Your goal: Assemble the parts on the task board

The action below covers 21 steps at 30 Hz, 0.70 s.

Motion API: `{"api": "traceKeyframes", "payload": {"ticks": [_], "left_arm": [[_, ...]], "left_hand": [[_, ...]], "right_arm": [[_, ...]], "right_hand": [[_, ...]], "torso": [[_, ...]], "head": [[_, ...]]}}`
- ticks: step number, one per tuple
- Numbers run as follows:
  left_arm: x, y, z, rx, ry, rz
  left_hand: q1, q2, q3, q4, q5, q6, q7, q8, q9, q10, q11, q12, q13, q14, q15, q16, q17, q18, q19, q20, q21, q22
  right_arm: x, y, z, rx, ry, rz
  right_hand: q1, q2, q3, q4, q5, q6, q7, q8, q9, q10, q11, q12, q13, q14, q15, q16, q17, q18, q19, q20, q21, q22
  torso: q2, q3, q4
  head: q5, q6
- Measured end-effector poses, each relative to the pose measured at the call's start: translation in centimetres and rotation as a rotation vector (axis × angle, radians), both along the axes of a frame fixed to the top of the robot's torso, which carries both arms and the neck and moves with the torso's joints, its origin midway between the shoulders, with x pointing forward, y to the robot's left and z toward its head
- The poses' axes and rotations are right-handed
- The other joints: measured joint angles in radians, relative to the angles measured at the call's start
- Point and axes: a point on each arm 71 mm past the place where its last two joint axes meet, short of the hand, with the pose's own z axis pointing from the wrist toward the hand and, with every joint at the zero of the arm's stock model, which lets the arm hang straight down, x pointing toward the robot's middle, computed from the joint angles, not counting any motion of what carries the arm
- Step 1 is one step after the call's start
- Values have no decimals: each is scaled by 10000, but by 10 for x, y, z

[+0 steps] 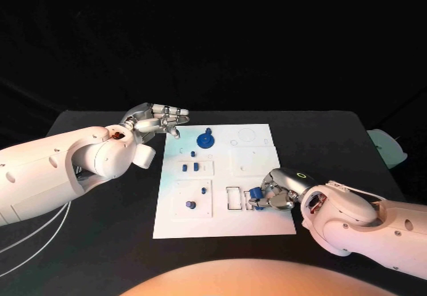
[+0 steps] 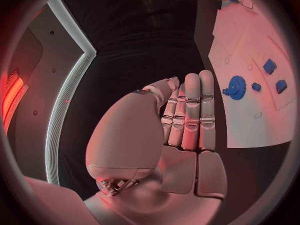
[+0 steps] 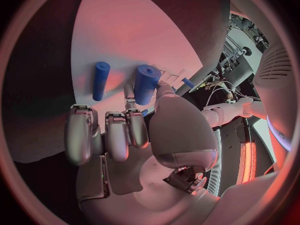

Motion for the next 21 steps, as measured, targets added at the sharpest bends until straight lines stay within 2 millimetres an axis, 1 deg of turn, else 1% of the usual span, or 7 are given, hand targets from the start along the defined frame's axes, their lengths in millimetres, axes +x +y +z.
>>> {"api": "traceKeyframes", "payload": {"ticks": [5, 6, 8, 10, 11, 13, 21], "left_arm": [[0, -1, 0, -3, 5, -17], [0, -1, 0, -3, 6, -19], [0, -1, 0, -3, 7, -21], [0, -1, 0, -4, 8, -25], [0, -1, 0, -4, 9, -26], [1, -1, 0, -5, 10, -30], [1, -3, -1, -14, 12, -57]], "left_hand": [[-30, -30, -28, -28, 0, 0, 0, 40, 0, 0, 0, 0, 0, 0, 0, 0, 0, 0, 0, 0, 0, 0], [-41, -41, -28, -28, 0, 0, 0, 40, 0, 0, 0, 0, 0, 0, 0, 0, 0, 0, 0, 0, 0, 0], [-41, -41, -28, -28, 0, 0, 0, 40, 0, 0, 0, 0, 0, 0, 0, 0, 1, 0, 0, 0, 0, -1], [-41, -41, -28, -28, 0, 0, 0, 40, 0, 0, 0, 0, 0, 0, 0, 0, 1, 1, 0, 0, 0, -1], [-41, -41, -28, -28, 0, 0, 0, 40, 0, 0, 0, 0, 0, 0, 0, 0, 1, 1, 0, 0, 0, -1], [-41, -41, -28, -28, 0, 0, 0, 40, 0, 0, 0, 0, 0, 0, 0, 0, 1, 0, 0, 0, 0, -1], [-41, -41, -28, -28, 0, 0, 0, 40, 0, 0, 0, 0, 0, -1, 1, 0, 1, 0, 0, 0, 0, -1]], "right_arm": [[1, 0, 1, -20, -76, -10], [1, 0, 1, -3, -92, -14], [-1, 0, 2, 58, -118, -20], [-3, 0, 3, 127, -129, -28], [-4, 0, 4, 168, -132, -45], [-6, -2, 5, 251, -121, -118], [-5, 4, 22, 845, -297, -290]], "right_hand": [[608, -71, -98, -139, 145, 21, -20, 113, 112, 88, -87, 0, 0, -2, -72, 30, -1, 1, 0, -75, 0, -1], [707, -39, -98, -140, 144, 21, -20, 123, 129, 88, -86, 0, 0, -2, -72, 40, -1, 1, 0, -75, 0, -1], [819, -14, -102, -144, 318, 20, -20, 156, 153, 125, -124, 0, 0, -2, -72, 40, -1, -151, 0, -75, 50, -2], [938, -26, -101, -144, 479, -15, -55, 157, 205, 156, -155, 0, 0, -2, -73, 40, -1, -151, 0, -75, 92, -2], [1043, 79, -76, -130, 532, -28, -68, 158, 213, 161, -159, 0, -1, -2, -73, 40, -1, -152, 0, -75, 92, -2], [1049, 89, 126, -245, 577, -10, -41, 158, 213, 180, -178, 0, -1, -2, -73, 40, -1, -151, 0, -75, 97, -2], [903, 236, 233, -190, 659, -2, -27, 158, 211, 147, -210, 0, -1, -3, -143, 77, -2, -152, 0, -146, 208, -3]], "torso": [[-7, -3, 13], [-7, -5, 14], [-9, -9, 17], [-11, -9, 18], [-11, -9, 19], [-11, -9, 20], [-2, -12, 52]], "head": [[-19, -7], [-20, -7], [-28, 2], [-29, 13], [-30, 21], [-39, 35], [-101, 105]]}}
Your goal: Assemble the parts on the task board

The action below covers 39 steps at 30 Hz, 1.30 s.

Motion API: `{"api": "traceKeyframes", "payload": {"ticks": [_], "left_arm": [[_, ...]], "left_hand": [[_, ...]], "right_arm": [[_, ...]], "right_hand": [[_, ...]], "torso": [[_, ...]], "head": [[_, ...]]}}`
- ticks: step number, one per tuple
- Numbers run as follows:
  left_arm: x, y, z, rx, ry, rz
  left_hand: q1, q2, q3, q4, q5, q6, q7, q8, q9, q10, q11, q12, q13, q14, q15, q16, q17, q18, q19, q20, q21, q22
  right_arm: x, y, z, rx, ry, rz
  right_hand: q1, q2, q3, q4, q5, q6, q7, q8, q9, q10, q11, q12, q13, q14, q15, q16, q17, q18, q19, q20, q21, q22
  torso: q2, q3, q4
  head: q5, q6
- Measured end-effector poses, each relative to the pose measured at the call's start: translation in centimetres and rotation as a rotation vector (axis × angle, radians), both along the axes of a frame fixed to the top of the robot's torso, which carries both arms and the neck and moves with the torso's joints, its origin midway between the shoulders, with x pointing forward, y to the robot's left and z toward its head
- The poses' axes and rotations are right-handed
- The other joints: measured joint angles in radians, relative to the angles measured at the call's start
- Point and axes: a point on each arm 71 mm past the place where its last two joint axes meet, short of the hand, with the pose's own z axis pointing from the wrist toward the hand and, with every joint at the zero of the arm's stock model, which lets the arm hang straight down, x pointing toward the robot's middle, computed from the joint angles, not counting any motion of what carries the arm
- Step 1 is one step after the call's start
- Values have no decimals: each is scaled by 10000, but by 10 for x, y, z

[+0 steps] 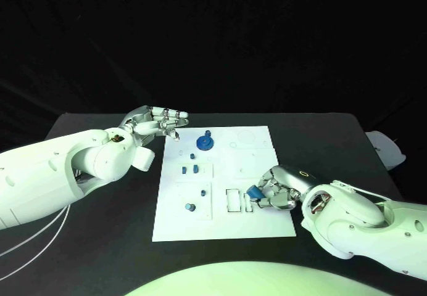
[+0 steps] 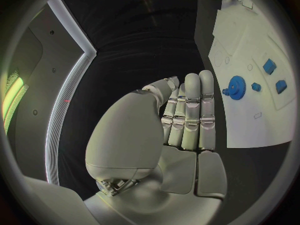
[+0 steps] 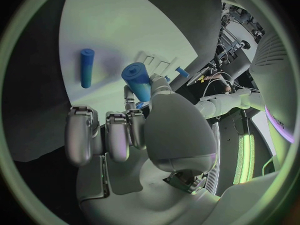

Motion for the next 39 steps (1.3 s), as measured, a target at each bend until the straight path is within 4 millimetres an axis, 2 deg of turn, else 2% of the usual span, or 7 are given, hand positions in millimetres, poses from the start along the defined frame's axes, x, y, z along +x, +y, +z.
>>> {"api": "traceKeyframes", "payload": {"ticks": [9, 14, 16, 19, 22, 34, 39], "left_arm": [[0, -1, 0, -10, 5, -31], [0, -1, 0, -13, 8, -42], [0, -2, 0, -16, 9, -51], [0, -2, 0, -19, 11, -60], [0, -2, 0, -20, 14, -66], [-1, -2, 0, -24, 4, -68], [-1, -1, 0, -26, -1, -68]], "left_hand": [[0, 0, 0, 0, 0, 0, 0, 0, 0, 0, 0, 0, 0, 0, 1, 0, 0, 0, 0, 0, 0, 0], [1, 0, 0, 0, 0, 0, 0, 0, 0, 0, 0, 0, 0, -12, 12, 0, 1, 1, 0, 0, 0, 0], [1, 1, 0, 0, 0, 0, 0, 0, 0, 0, 0, 0, 0, -12, 13, 0, 1, 0, 0, 0, 0, 0], [1, 1, 0, 0, 0, 0, 0, 0, 0, 0, 0, 0, 0, -12, 13, 0, 1, 0, 0, 0, 0, 0], [1, 1, 0, 0, 0, 0, 0, 0, 0, 0, 0, 0, 0, -13, 13, 0, 1, 0, 0, 0, 0, 0], [1, 1, 0, 0, 0, 0, -1, 0, 0, 0, 0, 0, 0, -13, 13, 0, -9, 0, 0, 0, 0, -1], [1, 1, 0, 0, 0, 0, -1, 0, 0, 0, 0, 0, 0, -13, 13, 0, -8, 0, 0, 0, 0, -1]], "right_arm": [[1, 15, 1, 467, 239, 70], [3, 25, -2, 590, 475, 195], [4, 28, -3, 598, 580, 236], [5, 31, -5, 590, 708, 278], [6, 32, -7, 562, 820, 298], [7, 35, -10, 449, 1011, 364], [8, 35, -11, 409, 1031, 374]], "right_hand": [[-86, 86, -74, 122, 47, -3, 1, 0, 0, -4, -2, 0, 0, 0, 0, 0, 0, 0, 0, 0, 0, -1], [-464, 386, -237, 299, 223, -2, 3, 0, 0, -4, -2, 0, 0, 0, 0, 0, -1, 1, 0, 1, 0, -2], [-738, 404, -297, 347, 301, 38, 43, 1, 2, -4, -2, 0, -1, 0, 1, 0, -1, 1, 0, 1, 0, -2], [-1117, 513, -543, 316, -182, 70, 75, 232, 379, -15, -12, 0, -1, -20, -19, 0, -1, 0, 0, 1, 0, -2], [-1292, 537, -669, 303, -518, 73, 77, 308, 518, -42, -39, 0, -1, 1, -70, -1, -1, 0, -17, -55, 0, -2], [-1470, 557, -962, 303, -916, 260, -77, 468, 709, -43, -111, 158, -1, -20, -91, -1, -2, 0, -1, -71, 0, -3], [-1736, 589, -1218, 309, -1588, 534, -347, 580, 808, -45, -112, 158, -1, 2, -141, -1, -2, 0, -20, -90, -1, 5]], "torso": [[20, 0, 19], [26, 1, 25], [28, 1, 31], [32, 2, 35], [32, 2, 35], [28, 8, 35], [27, 8, 41]], "head": [[17, 0], [22, -10], [26, -14], [29, -23], [29, -38], [57, -81], [63, -86]]}}
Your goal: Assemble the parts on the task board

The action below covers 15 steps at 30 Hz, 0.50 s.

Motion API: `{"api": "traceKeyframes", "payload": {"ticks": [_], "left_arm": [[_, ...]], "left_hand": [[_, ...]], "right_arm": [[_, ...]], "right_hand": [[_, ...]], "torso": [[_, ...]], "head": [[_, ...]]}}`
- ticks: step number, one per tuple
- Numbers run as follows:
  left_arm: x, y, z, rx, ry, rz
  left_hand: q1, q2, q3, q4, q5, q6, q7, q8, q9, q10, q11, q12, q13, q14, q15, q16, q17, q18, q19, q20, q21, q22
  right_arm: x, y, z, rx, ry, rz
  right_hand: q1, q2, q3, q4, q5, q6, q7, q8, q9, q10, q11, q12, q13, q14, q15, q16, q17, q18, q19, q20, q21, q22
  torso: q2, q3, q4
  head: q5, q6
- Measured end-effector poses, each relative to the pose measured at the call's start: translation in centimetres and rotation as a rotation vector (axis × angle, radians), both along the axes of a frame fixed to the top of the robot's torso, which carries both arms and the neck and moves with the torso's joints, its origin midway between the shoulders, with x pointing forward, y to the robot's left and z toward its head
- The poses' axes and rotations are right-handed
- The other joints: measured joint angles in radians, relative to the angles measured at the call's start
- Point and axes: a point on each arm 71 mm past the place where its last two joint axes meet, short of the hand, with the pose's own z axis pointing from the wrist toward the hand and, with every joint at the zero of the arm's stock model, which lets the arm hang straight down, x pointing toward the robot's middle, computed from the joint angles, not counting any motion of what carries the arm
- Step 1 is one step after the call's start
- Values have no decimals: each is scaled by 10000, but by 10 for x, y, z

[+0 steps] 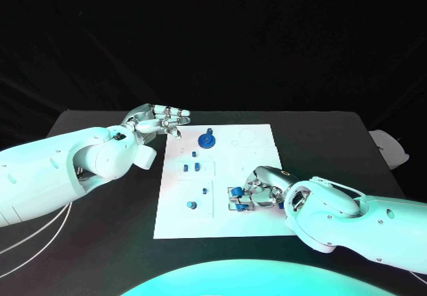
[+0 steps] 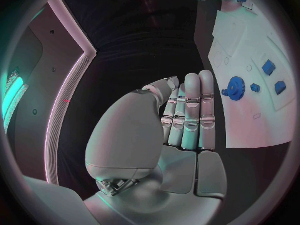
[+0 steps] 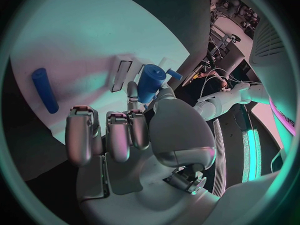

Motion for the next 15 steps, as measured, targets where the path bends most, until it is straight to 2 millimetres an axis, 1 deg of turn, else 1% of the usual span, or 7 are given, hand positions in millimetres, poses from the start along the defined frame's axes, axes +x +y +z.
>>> {"api": "traceKeyframes", "payload": {"ticks": [1, 4, 5, 8, 11, 13, 15], "left_arm": [[0, 0, 0, 0, 0, 0], [0, 0, 0, 0, -1, 0], [0, 0, 0, 0, -1, 0], [0, 0, 0, 1, -2, 4], [0, 1, 0, 3, -2, 8], [0, 1, 0, 4, -2, 10], [0, 1, 0, 5, 1, 9]], "left_hand": [[0, 0, 0, 0, 0, 0, 0, 0, 0, 0, 0, 0, 0, 0, 0, 0, 0, 0, 0, 0, 0, 0], [0, 0, 0, 0, 0, 0, 0, 0, 0, 0, 0, 0, 0, 0, 0, 0, 0, 0, 0, 0, 0, 0], [0, 0, 6, -6, 0, 0, 0, 0, 0, 0, 0, 29, 0, 0, 0, 0, 1, 1, 0, 0, 0, 0], [0, 0, 55, -55, 0, 0, 0, 0, 0, 0, 0, 61, 0, 0, 0, 0, -9, 1, 0, 0, 0, 8], [0, 0, 55, -55, 0, 0, 0, 0, 0, 0, 0, 61, 0, 0, 0, 0, -8, 0, 0, 0, 0, 11], [0, 0, 55, -55, 0, 0, 0, 0, 0, 0, 0, 61, 0, 0, 0, 0, -8, 0, 0, 0, 0, 11], [0, 0, 55, -55, 0, 0, 0, 0, 0, 0, 0, 61, 0, 0, 0, 0, -8, 0, 0, 0, 0, 10]], "right_arm": [[0, 0, 0, -5, -2, -2], [1, 0, -1, -26, -11, -15], [1, 0, -1, -32, -15, -20], [2, -1, -1, -48, -37, -53], [2, 0, -1, -45, -63, -68], [3, 0, -1, -32, -92, -78], [3, 0, -1, -21, -122, -86]], "right_hand": [[-83, 30, -52, 4, -190, 12, -12, 4, 37, 0, 0, 0, 0, 0, 0, 0, 0, 0, -16, -16, 0, 0], [-363, -33, -232, 12, -949, 28, -61, 101, 124, 0, 0, 0, 0, 0, 0, 0, -1, 0, -16, -16, -18, 0], [-558, -98, -302, 23, -1356, -51, -38, 120, 145, 0, 0, 0, 0, 0, 0, 0, 0, 1, -16, -16, -123, -1], [-1077, -487, -278, 37, -2142, -214, 25, 121, 197, 0, 0, -198, 0, 0, 0, 0, -1, 0, -16, -16, -329, -1], [-1401, -811, 14, 45, -2480, -314, 55, 121, 241, 0, 1, -365, 0, 0, 0, -60, -1, 0, -16, -16, -502, -1], [-1478, -888, 87, 48, -2531, -328, 69, 121, 252, 0, 1, -375, 0, 0, 0, -60, -1, 0, -16, -16, -521, -2], [-1478, -889, 87, 48, -2531, -328, 69, 120, 252, 0, 1, -376, 0, 0, 0, -60, -1, 0, -17, -16, -521, -2]], "torso": [[0, 0, 1], [1, 0, 6], [1, 0, 8], [2, -5, 12], [4, -5, 16], [4, -5, 16], [4, -5, 16]], "head": [[0, 0], [-12, 0], [-15, 0], [-16, 0], [-16, -5], [-16, -5], [-16, -6]]}}
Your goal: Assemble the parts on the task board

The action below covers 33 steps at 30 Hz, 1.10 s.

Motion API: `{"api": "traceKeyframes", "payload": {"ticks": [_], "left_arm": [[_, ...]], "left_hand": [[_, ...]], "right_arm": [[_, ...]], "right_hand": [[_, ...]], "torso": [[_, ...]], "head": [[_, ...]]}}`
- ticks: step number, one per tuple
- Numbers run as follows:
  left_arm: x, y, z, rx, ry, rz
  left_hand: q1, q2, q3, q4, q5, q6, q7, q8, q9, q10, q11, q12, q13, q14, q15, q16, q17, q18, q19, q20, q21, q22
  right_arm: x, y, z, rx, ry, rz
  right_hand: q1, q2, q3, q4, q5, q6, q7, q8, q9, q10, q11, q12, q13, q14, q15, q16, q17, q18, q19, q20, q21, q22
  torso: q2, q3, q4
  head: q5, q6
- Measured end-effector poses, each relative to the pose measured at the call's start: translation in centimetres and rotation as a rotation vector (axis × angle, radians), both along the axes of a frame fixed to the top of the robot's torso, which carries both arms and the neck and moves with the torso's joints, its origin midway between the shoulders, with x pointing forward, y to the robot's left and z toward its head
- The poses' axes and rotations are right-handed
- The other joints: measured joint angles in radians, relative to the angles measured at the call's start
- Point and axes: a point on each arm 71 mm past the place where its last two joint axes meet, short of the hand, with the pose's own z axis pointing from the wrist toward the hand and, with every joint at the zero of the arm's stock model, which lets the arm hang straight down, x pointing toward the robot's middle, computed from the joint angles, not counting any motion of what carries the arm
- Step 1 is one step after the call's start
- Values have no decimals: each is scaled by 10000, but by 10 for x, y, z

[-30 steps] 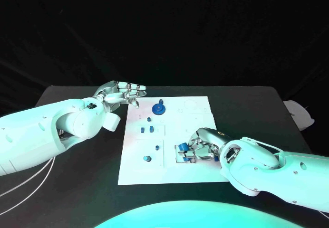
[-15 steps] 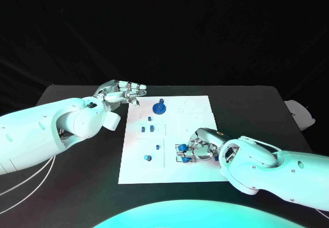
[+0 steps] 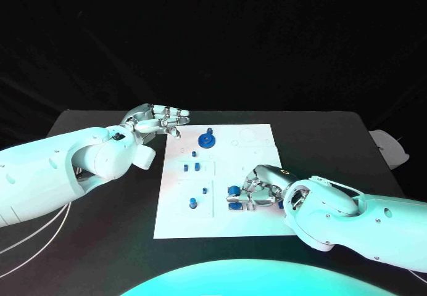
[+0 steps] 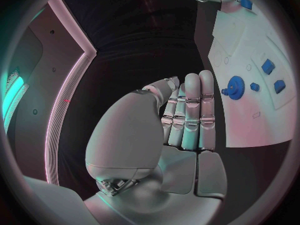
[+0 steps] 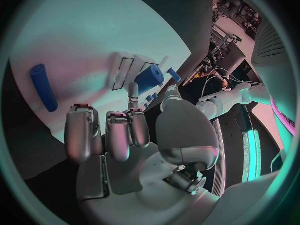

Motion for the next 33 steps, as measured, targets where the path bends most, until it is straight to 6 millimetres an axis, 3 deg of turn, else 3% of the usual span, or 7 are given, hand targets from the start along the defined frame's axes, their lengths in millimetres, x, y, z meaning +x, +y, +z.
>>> {"api": "traceKeyframes", "payload": {"ticks": [6, 10, 16, 23, 33], "left_arm": [[0, 0, 0, 3, 10, -6], [0, 0, 0, 4, 13, -8], [0, 1, 0, 9, 16, 2], [0, 1, 0, 13, 17, 9], [0, 1, 0, 11, 19, 1]], "left_hand": [[0, 0, 0, 0, 0, 0, 0, 0, 0, 0, 0, 0, 0, 0, 0, 0, 0, 0, 0, 0, 0, -1], [0, 0, 0, 0, 0, 0, 0, 0, 0, 0, 0, 0, 0, 0, 0, 0, 1, 0, 0, 0, 0, -1], [0, 0, 0, 0, 0, 0, 0, 0, 0, 0, 0, 0, 0, 0, 0, 0, 1, 0, 0, 0, 0, -2], [0, 0, 0, 0, 0, 0, 0, 0, 0, 0, 0, 0, 0, 0, 0, 0, 2, 0, 0, 0, 0, -3], [0, 0, 0, 0, 0, 0, 0, 0, 0, 0, 0, 0, 0, 0, 0, 0, 3, 0, 0, 0, 0, -3]], "right_arm": [[-1, 0, 2, 54, -146, -12], [-4, -1, 5, 139, -296, 28], [-10, -5, 11, 271, -510, 107], [-14, -7, 14, 266, -627, 257], [-11, -6, 11, 57, -636, 427]], "right_hand": [[-50, -50, 176, -11, 64, 0, 0, 24, 32, 0, 0, -52, 8, 0, 0, 0, 0, 0, 0, 0, 0, -1], [411, 346, 390, -85, 680, 0, 0, 135, 104, 0, 1, 125, 8, 0, 0, 0, 0, 0, 0, 0, 158, -2], [1157, 515, 429, -124, 1221, 52, -51, 227, 176, 0, 1, 418, 7, 0, 1, 60, 0, 1, 0, 0, 343, -2], [1871, 590, 407, -315, 1457, 118, -116, 304, 233, 37, -35, 570, 6, 0, 1, 101, -1, 0, 36, -35, 521, -3], [2176, 690, 396, -409, 1630, 118, -116, 344, 248, 17, -54, 611, 7, 0, 1, 100, 8, 0, 35, -35, 521, -4]], "torso": [[0, 5, 1], [0, 11, 1], [-1, 11, 1], [-6, 12, 1], [3, 10, 24]], "head": [[4, -8], [-6, -5], [3, 10], [3, 11], [-24, 40]]}}
